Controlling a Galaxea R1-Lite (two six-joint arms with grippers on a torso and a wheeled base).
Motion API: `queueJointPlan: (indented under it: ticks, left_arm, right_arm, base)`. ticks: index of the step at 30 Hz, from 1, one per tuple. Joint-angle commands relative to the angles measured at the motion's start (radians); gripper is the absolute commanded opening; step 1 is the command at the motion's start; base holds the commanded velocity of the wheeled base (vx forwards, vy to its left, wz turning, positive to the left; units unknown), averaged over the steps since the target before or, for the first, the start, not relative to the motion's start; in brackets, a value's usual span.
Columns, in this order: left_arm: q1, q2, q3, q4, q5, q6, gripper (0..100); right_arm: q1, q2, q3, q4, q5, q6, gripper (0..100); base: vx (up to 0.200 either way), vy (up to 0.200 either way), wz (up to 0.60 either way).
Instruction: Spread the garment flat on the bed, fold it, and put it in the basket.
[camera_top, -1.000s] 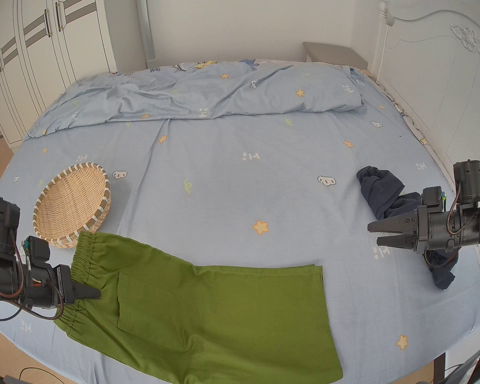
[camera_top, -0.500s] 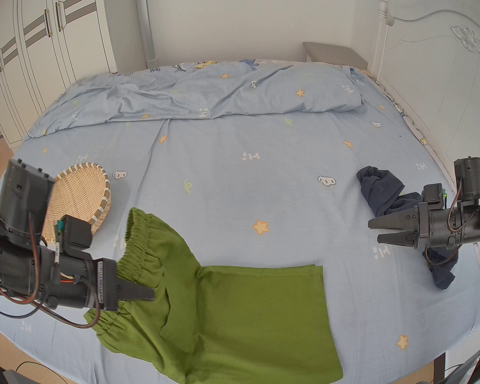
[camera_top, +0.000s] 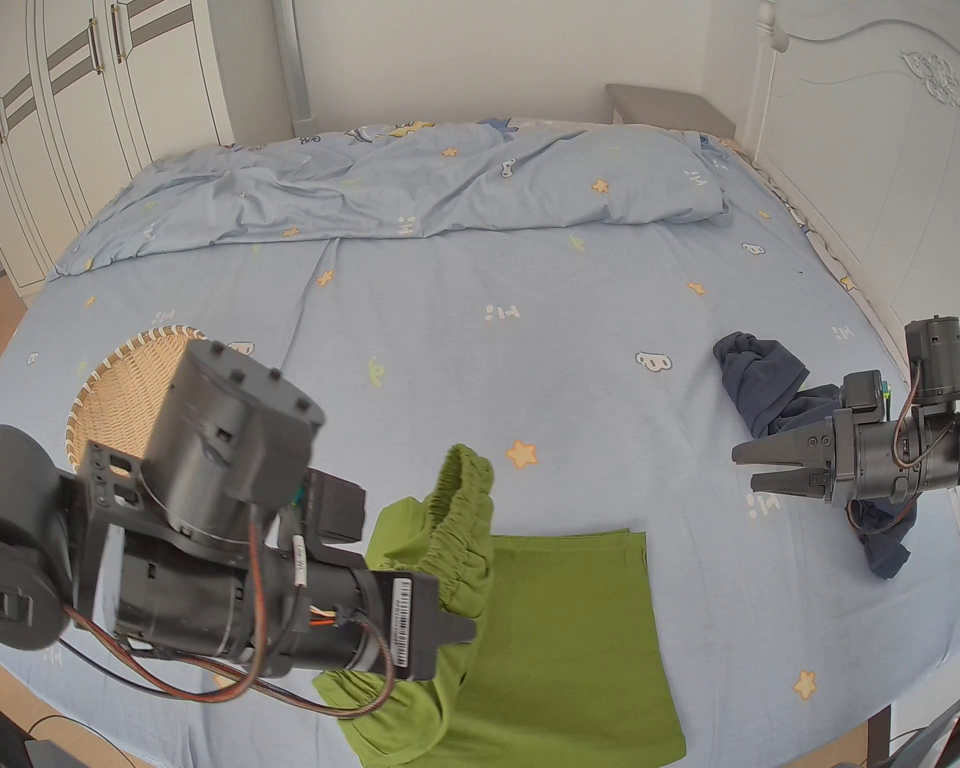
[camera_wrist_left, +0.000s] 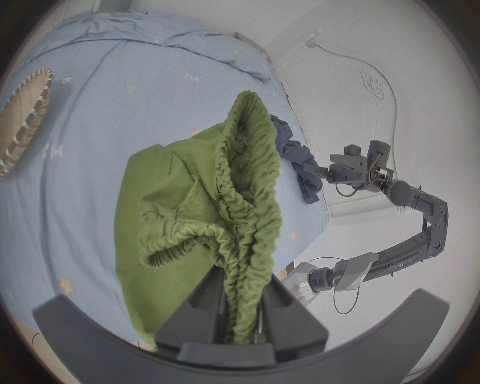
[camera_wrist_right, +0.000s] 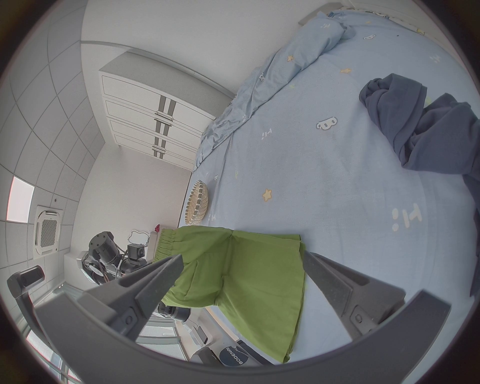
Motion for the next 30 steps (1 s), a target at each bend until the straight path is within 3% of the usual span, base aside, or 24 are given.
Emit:
queueJointPlan:
  ticks: [1, 16, 22, 23, 30]
  left_arm:
    - [-0.045, 0.091, -0.008, -0.041, 0.002, -0.014, 0]
    - [-0.149, 0.240, -0.094, -0.107, 0.003, -0.078, 0]
    - [-0.186, 0.295, -0.093, -0.207, 0.055, -0.123, 0]
    - [-0.186, 0.295, -0.093, -0.207, 0.055, -0.123, 100]
    - [-0.243, 0.315, -0.082, -0.319, 0.057, -0.161, 100]
  right_arm:
    - [0.014, 0.004, 0.008, -0.001, -0.001, 0.000, 100]
    - [0.047, 0.007, 0.018, -0.002, -0.030, -0.002, 100]
    - [0.048, 0.007, 0.021, -0.004, -0.030, -0.002, 100]
    - [0.048, 0.007, 0.021, -0.004, -0.030, -0.002, 100]
    - [0.045, 0.006, 0.021, -0.004, -0.030, -0.002, 100]
  base:
    - [0.000, 0.000, 0.00]
    - [0.000, 0.000, 0.00]
    - [0.000, 0.000, 0.00]
    - [0.000, 0.000, 0.00]
    - [0.000, 0.000, 0.00]
